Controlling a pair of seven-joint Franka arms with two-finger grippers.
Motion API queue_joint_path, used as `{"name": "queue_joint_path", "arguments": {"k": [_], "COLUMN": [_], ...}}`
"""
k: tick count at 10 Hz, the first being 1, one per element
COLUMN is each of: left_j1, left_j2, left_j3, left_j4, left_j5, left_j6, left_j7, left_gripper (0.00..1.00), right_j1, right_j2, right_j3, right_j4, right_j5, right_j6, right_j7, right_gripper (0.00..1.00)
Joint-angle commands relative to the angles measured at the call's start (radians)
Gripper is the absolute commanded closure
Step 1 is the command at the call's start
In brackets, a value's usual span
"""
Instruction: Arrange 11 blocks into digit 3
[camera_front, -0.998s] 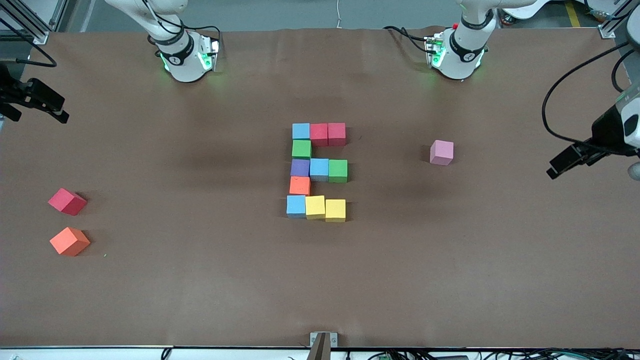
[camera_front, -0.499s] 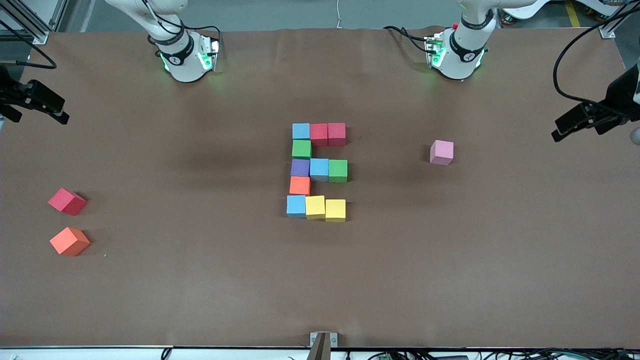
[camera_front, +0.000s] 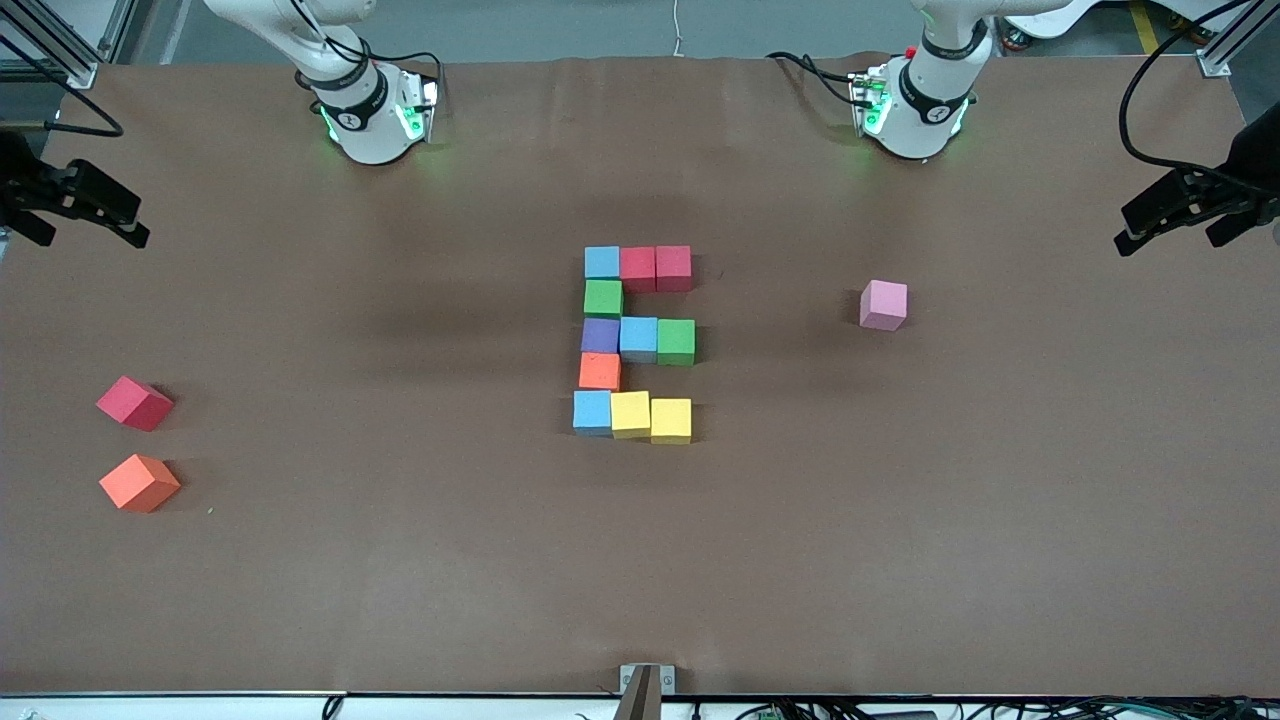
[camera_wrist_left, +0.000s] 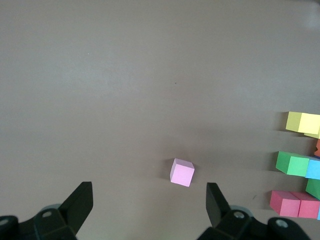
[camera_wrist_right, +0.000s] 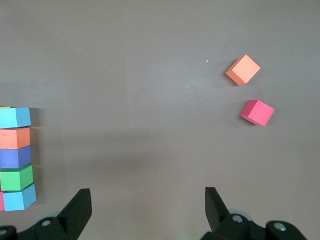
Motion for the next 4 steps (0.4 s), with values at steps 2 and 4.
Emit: {"name": "queue_joint_path", "arguments": {"k": [2, 4], "left_j1": [0.015, 0.012], "left_j2": [-0.001, 0.001], "left_j3": [-0.013, -0.014], "left_j4": [0.009, 0.010], "left_j5": [0.015, 0.017], "left_j6": [-0.014, -0.015], "left_j7": [0.003, -0.002], "left_gripper": [0.00, 0.00], "right_j1": [0.040, 0.046], "right_j2": [0.003, 0.003], "right_j3": [-0.023, -0.043], "right_j4": [0.009, 0.009], "right_j5": [0.002, 0.002], "right_j6": [-0.008, -0.009], "right_j7": [-0.006, -0.006], "right_gripper": [0.00, 0.00]}}
